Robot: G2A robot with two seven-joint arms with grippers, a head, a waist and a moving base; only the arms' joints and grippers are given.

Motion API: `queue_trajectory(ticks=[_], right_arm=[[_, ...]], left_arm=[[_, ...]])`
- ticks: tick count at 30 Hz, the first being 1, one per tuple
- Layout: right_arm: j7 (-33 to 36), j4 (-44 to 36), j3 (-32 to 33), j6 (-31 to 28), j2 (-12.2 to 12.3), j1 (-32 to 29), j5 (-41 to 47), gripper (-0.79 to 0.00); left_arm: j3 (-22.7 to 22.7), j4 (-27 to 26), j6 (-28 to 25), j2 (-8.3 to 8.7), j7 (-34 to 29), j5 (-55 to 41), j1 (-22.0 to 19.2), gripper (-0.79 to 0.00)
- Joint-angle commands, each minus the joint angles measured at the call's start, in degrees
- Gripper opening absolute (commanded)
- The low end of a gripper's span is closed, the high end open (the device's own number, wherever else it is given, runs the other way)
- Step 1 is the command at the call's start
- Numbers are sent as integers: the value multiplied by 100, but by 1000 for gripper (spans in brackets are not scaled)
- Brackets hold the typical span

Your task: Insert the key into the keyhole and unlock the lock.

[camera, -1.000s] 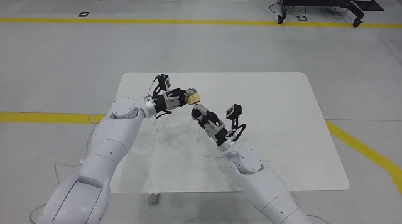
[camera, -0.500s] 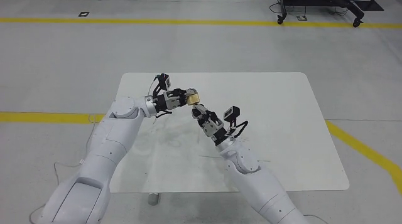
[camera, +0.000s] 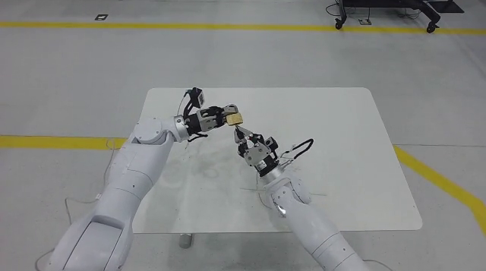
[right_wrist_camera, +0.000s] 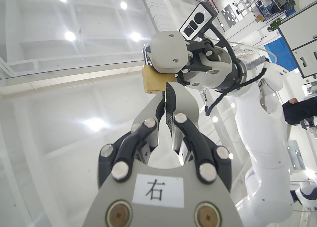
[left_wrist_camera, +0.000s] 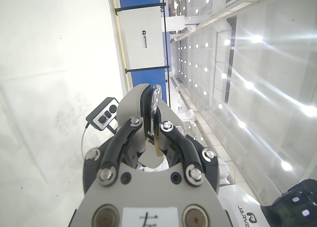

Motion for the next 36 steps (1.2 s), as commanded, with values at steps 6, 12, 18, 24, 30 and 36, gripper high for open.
queue_trajectory(ticks=[6, 12, 18, 24, 30, 36], right_arm=[[-204, -17, -7, -670, 25, 21, -1088, -736], [-821, -312, 65, -1282, 123, -99, -2889, -139], [-1618, -1111, 578, -1790, 307, -549, -4838, 0], [-2799, -2576, 1807, -1884, 524, -1473, -6552, 0], [-3014, -2904, 2049, -1802, 550, -1696, -6642, 0], [-3014, -2904, 2049, -1802, 550, -1696, -6642, 0]], left_arm=[[-34, -19, -3, 10, 30, -2, 20, -785], [-63, -7, 44, 12, 110, -35, 35, -785], [-32, -20, 76, 14, 149, 89, 32, -785], [358, -202, 184, -22, 434, 1005, -31, -785], [1214, -539, 513, -167, 665, 2493, -143, -785], [1903, -526, 657, -357, 572, 3327, -273, -785]])
